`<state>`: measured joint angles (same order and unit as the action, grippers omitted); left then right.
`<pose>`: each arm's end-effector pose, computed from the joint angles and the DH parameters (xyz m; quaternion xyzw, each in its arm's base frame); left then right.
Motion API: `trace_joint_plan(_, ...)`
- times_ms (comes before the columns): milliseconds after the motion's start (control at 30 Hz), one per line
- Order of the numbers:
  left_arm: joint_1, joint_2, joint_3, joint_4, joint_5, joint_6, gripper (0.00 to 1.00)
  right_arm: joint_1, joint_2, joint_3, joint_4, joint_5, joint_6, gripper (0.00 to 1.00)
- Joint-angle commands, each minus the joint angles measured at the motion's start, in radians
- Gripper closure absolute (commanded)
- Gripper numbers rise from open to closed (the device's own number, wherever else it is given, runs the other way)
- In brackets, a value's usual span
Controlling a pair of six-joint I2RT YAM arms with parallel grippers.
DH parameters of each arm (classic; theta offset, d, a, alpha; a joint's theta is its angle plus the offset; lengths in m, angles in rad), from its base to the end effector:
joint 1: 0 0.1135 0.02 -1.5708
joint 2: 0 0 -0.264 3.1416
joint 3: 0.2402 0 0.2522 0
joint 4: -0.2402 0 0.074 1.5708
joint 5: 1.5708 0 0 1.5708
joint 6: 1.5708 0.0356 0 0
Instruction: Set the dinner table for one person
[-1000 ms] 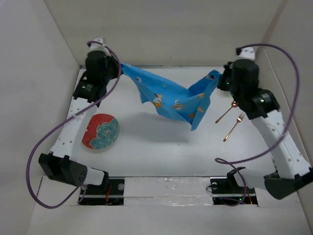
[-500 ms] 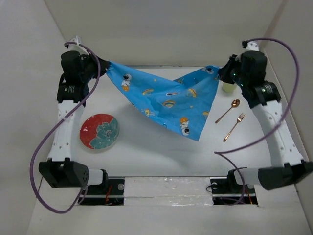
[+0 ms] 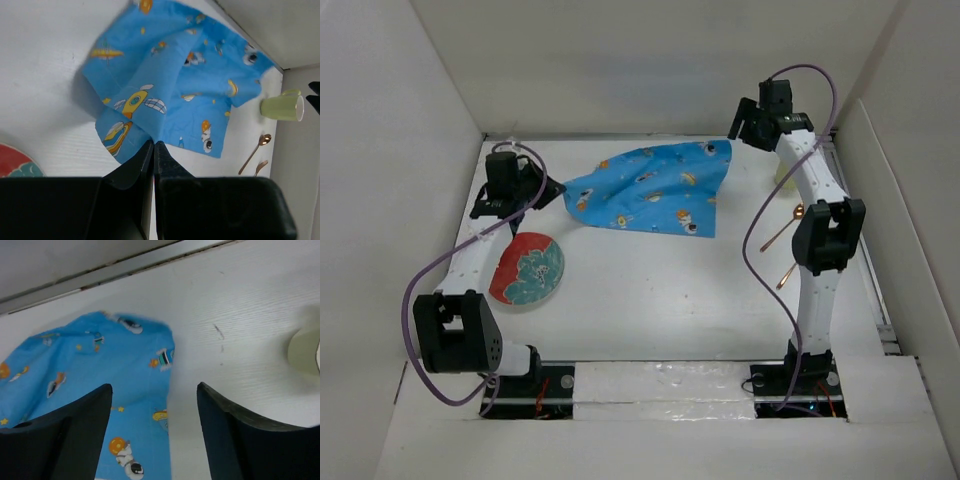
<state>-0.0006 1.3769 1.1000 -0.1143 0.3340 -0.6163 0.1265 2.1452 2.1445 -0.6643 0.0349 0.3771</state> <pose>0.3207 -0.0119 0.3223 -0.1602 0.8090 -0.2981 0.4806 0.4909 0.0612 0.3273 0.1199 0.8910 0.0938 0.4276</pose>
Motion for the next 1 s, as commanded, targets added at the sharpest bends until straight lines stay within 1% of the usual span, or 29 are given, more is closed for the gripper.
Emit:
trace_joint_plan(0, -0.004, -0.01, -0.07, 0.152, 0.023, -0.063, 1.0, 0.03, -0.062, 0.109, -0.104, 0.045, -0.018, 0.23)
trace_joint_plan(33, -0.004, -0.004, -0.078, 0.184, 0.028, -0.072, 1.0, 0.041, -0.097, 0.05, -0.078, 0.049, -0.029, 0.24)
trace_joint_plan(67, -0.004, 0.016, -0.08, 0.194, 0.04, -0.08, 1.0, 0.06, -0.144, -0.033, -0.046, 0.056, -0.036, 0.29)
trace_joint_plan(100, 0.005, 0.027, -0.077, 0.2, 0.042, -0.083, 1.0, 0.07, -0.251, -0.245, -0.002, 0.068, -0.04, 0.59)
trace_joint_plan(133, 0.005, 0.04, -0.071, 0.218, 0.046, -0.089, 1.0, 0.079, -0.343, -0.461, 0.147, 0.037, -0.029, 0.95)
trace_joint_plan(167, 0.005, 0.047, -0.071, 0.219, 0.045, -0.089, 1.0, 0.079, -0.344, -0.463, 0.149, 0.037, -0.029, 0.96)
trace_joint_plan(200, 0.005, 0.053, -0.059, 0.22, 0.045, -0.086, 1.0, 0.079, -0.379, -0.55, 0.178, 0.001, -0.006, 1.0)
trace_joint_plan(233, 0.005, 0.056, -0.055, 0.222, 0.048, -0.083, 1.0, 0.079, -0.41, -0.681, 0.207, -0.021, 0.0, 1.0)
trace_joint_plan(300, 0.014, 0.065, -0.039, 0.212, 0.05, -0.077, 1.0, 0.113, -0.416, -0.748, 0.183, -0.027, 0.012, 1.0)
trace_joint_plan(333, 0.014, 0.062, -0.035, 0.203, 0.046, -0.065, 1.0, 0.128, -0.426, -0.803, 0.169, -0.024, 0.011, 0.96)
trace_joint_plan(367, 0.014, 0.059, -0.034, 0.2, 0.045, -0.059, 1.0, 0.142, -0.432, -0.834, 0.173, -0.018, 0.013, 0.86)
trace_joint_plan(400, 0.014, 0.056, -0.031, 0.197, 0.043, -0.051, 1.0, 0.153, -0.439, -0.862, 0.183, 0.0, 0.022, 0.65)
trace_joint_plan(433, 0.014, 0.051, -0.029, 0.188, 0.042, -0.043, 1.0, 0.162, -0.444, -0.9, 0.198, 0.003, 0.028, 0.6)
trace_joint_plan(500, 0.014, 0.037, -0.028, 0.176, 0.037, -0.02, 1.0, 0.162, -0.412, -0.902, 0.183, -0.006, 0.032, 0.5)
trace_joint_plan(567, 0.014, 0.025, -0.028, 0.165, 0.022, -0.004, 1.0, 0.162, -0.358, -0.89, 0.163, -0.007, 0.025, 0.49)
trace_joint_plan(700, 0.014, 0.01, -0.031, 0.145, -0.001, 0.032, 1.0, 0.193, -0.303, -0.873, 0.169, -0.003, 0.035, 0.49)
trace_joint_plan(967, 0.014, -0.004, -0.057, 0.153, -0.01, 0.041, 1.0, 0.235, -0.196, -0.792, 0.138, 0.02, 0.045, 0.49)
